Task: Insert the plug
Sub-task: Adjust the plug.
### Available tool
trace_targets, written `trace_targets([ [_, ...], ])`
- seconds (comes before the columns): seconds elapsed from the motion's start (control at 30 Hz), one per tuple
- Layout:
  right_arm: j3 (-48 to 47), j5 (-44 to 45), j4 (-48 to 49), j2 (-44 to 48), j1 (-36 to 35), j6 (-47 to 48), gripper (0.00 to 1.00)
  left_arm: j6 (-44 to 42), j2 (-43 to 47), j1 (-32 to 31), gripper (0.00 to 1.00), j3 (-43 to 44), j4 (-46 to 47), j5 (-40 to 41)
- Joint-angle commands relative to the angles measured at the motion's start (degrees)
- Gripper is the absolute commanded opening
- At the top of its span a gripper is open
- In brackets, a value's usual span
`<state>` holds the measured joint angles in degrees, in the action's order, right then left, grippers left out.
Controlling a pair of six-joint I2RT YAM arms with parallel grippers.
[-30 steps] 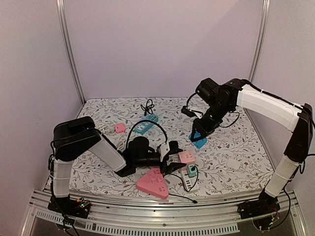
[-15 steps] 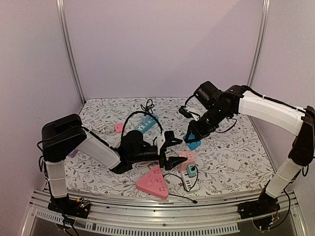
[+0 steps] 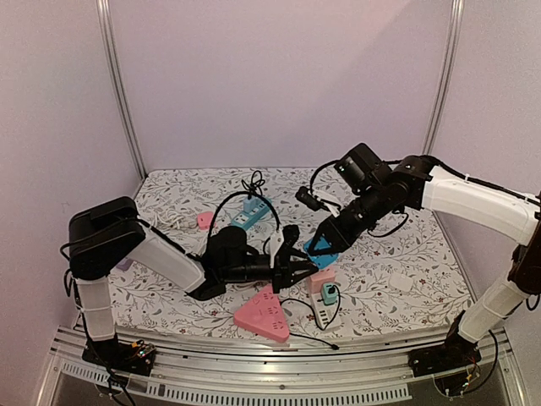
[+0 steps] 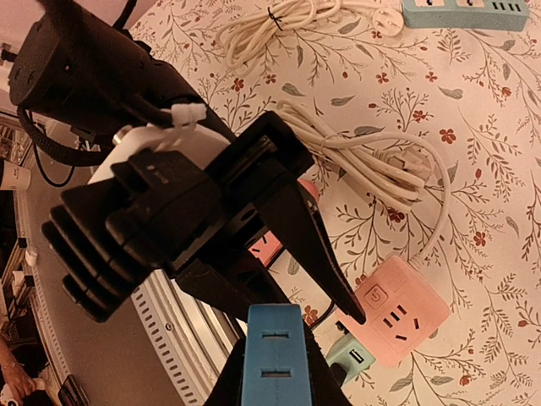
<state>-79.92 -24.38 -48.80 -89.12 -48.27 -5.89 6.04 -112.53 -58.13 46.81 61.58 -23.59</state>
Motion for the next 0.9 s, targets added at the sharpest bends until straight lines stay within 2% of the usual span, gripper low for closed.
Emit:
trace_targets([
  [0.0, 1.08, -0.44, -1.51, 2.55, -0.5, 3.54, 0.0, -0.32, 1.47, 0.29, 0.3, -0.23, -0.35, 0.12],
  [0.1, 1.15, -0.04, -1.95, 3.47, -0.46, 5.21, 0.0, -1.22, 1.57, 0.7, 0.37, -0.15, -0.86, -1.96],
  [0.2, 0.92, 0.38, -2.71, 3.47, -0.5, 6.89, 0.0, -2.48, 1.61, 1.06, 0.57, 0.08, -1.24, -4.32],
  [0.3, 0.57, -0.74, -2.97, 3.02, -0.35, 7.66, 0.0, -3.3, 1.76, 1.46, 0.67, 0.42, -1.71, -6.69],
  [0.53, -0.16, -2.84, -3.4, 1.7, -0.02, 9.32, 0.0, -0.19, 2.32, 3.01, 0.68, 1.58, -1.79, -12.53],
  [0.73, -1.1, -4.54, -3.41, 0.31, 0.07, 10.96, 0.0, 11.37, 2.75, 4.53, 0.68, 2.32, -1.35, -16.87],
  [0.87, -1.8, -4.89, -3.26, -0.4, 0.08, 11.76, 0.0, 12.3, 3.02, 5.02, 0.68, 2.54, -0.55, -20.09],
])
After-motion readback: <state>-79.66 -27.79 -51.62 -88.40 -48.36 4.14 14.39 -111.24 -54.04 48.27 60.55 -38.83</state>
